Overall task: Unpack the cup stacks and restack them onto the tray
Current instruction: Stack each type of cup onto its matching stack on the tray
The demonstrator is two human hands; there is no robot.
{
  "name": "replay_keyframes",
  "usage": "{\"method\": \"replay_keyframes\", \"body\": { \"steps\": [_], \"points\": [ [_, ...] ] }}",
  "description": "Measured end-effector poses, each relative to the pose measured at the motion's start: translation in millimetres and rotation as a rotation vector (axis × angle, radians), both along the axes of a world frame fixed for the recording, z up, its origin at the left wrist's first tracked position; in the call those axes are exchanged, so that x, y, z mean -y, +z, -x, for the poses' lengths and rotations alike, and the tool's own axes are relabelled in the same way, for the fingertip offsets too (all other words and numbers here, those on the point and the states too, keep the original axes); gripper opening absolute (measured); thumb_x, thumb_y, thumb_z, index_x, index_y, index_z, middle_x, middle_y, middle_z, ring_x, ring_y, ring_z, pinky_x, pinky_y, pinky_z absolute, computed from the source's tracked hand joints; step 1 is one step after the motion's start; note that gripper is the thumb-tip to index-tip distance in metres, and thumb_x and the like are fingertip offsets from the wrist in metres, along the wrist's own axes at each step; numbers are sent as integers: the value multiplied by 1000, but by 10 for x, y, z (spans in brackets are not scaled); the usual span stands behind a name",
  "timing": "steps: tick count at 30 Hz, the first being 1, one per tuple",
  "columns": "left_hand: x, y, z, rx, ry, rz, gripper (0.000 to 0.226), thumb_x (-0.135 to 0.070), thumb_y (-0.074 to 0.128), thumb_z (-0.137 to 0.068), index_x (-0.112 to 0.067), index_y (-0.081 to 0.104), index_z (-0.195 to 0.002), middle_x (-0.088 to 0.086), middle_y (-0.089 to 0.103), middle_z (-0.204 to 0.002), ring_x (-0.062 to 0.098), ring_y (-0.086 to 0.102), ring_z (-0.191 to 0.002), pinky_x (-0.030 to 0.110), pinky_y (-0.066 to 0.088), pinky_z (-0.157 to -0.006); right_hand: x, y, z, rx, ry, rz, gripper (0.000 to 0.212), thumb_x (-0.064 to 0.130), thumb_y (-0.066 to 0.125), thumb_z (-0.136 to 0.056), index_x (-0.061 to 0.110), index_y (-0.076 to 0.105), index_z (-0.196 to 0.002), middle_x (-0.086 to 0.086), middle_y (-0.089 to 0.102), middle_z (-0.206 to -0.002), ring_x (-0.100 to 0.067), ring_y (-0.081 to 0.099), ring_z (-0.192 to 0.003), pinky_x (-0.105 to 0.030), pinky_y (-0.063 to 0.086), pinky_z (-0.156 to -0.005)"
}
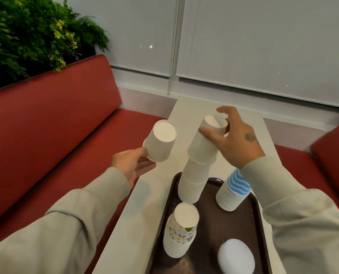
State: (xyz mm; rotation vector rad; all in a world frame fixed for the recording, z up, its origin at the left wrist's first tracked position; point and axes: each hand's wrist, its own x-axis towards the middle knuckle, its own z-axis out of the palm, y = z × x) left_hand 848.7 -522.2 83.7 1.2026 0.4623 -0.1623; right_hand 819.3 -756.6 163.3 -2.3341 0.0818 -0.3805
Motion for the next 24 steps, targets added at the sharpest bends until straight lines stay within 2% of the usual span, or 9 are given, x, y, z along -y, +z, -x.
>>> {"method": "replay_keyframes", "body": {
  "steps": [5,7,9,12,14,17,20,24],
  "points": [
    [38,57,6,2,-22,21,23,6,65,-84,13,65,-106,29,72,-101,34,76,-80,35,62,-64,-51,-341,18,-166,24,109,67,50,71,-86,27,42,-141,-5,57,-133,-27,55,-116,-37,47,-95],
    [52,86,5,3,-24,24,22,6,64,-84,13,64,-105,27,72,-97,33,75,-78,35,62,-63,-39,-454,22,-256,44,161,69,49,70,-87,29,37,-143,-6,57,-133,-28,57,-114,-41,50,-95],
    [68,103,9,1,-39,23,21,7,63,-85,13,64,-104,27,72,-97,33,76,-78,35,63,-63,-15,-499,31,-324,69,206,77,50,70,-87,33,29,-149,-7,54,-139,-29,55,-121,-45,50,-99],
    [102,129,4,8,-79,18,21,6,64,-84,12,65,-104,28,72,-98,34,76,-79,37,63,-67,13,-374,54,-212,96,181,93,51,77,-81,36,22,-155,0,44,-150,-23,41,-137,-40,37,-110],
    [144,157,-9,18,-104,18,18,5,63,-84,10,65,-101,25,72,-94,32,76,-78,37,63,-67,-5,-216,73,-88,155,137,96,49,81,-76,39,24,-153,6,44,-149,-18,40,-137,-41,37,-113],
    [231,236,-24,35,-136,24,18,6,61,-84,11,65,-101,25,71,-94,32,76,-78,35,63,-64,-104,-21,77,-31,258,101,97,49,83,-73,41,26,-151,10,46,-148,-12,43,-133,-37,39,-111],
    [306,335,-33,67,-185,24,26,6,60,-83,14,65,-107,30,70,-101,33,76,-80,35,62,-65,-200,102,63,9,267,42,86,46,80,-79,38,31,-148,13,51,-138,-8,49,-120,-31,44,-104],
    [363,488,-66,114,-230,23,27,5,59,-84,14,64,-109,31,71,-100,34,76,-83,35,62,-67,-212,207,45,101,233,-75,62,42,76,-85,35,44,-137,15,58,-127,-10,56,-116,-36,51,-99]
  ]
}}
